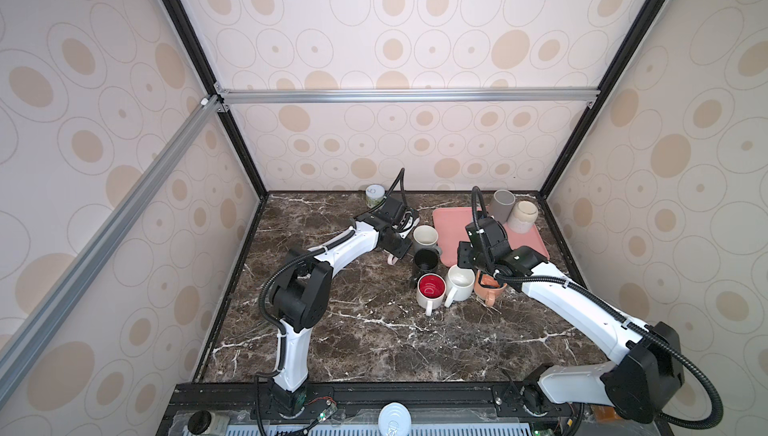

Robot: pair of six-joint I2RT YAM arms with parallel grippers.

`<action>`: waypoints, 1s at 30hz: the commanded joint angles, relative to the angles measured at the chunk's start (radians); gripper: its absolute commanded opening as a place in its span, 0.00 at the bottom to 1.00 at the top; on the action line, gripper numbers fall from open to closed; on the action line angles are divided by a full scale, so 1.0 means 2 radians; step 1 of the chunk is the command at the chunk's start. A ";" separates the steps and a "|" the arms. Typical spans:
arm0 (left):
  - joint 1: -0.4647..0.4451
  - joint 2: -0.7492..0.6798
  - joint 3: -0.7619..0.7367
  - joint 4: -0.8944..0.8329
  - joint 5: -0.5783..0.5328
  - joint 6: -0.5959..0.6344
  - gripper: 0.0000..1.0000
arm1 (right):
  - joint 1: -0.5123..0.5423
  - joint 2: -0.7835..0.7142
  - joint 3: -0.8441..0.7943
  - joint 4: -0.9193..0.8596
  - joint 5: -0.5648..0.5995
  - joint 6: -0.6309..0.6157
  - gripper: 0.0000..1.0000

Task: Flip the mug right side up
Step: 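Lower the pink mug upright beside the white mug while the right gripper withdraws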

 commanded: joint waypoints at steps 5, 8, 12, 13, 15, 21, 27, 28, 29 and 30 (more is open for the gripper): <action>-0.007 0.013 0.053 -0.016 -0.025 0.027 0.02 | -0.002 -0.004 -0.009 -0.009 0.011 0.004 0.51; -0.007 0.019 0.053 -0.019 -0.031 0.028 0.03 | -0.002 -0.001 -0.009 -0.007 0.008 0.004 0.51; -0.007 0.024 0.056 -0.021 -0.031 0.027 0.07 | -0.002 0.001 -0.006 -0.007 0.009 0.003 0.51; -0.007 0.025 0.058 -0.022 -0.031 0.027 0.09 | -0.002 0.002 -0.006 -0.007 0.009 0.002 0.51; -0.007 0.026 0.060 -0.023 -0.033 0.028 0.13 | -0.002 0.004 -0.004 -0.006 0.009 0.001 0.51; -0.007 0.027 0.064 -0.024 -0.035 0.029 0.24 | -0.002 0.010 -0.001 -0.007 0.006 0.001 0.51; -0.008 0.024 0.065 -0.024 -0.036 0.029 0.33 | -0.002 0.014 0.000 -0.007 0.005 0.001 0.51; -0.008 0.024 0.066 -0.024 -0.034 0.029 0.34 | -0.002 0.015 0.000 -0.007 0.005 0.001 0.51; -0.007 0.023 0.067 -0.024 -0.032 0.027 0.34 | -0.002 0.015 0.001 -0.007 0.005 0.001 0.51; -0.008 0.023 0.068 -0.024 -0.031 0.026 0.35 | -0.002 0.015 0.002 -0.006 0.004 0.001 0.51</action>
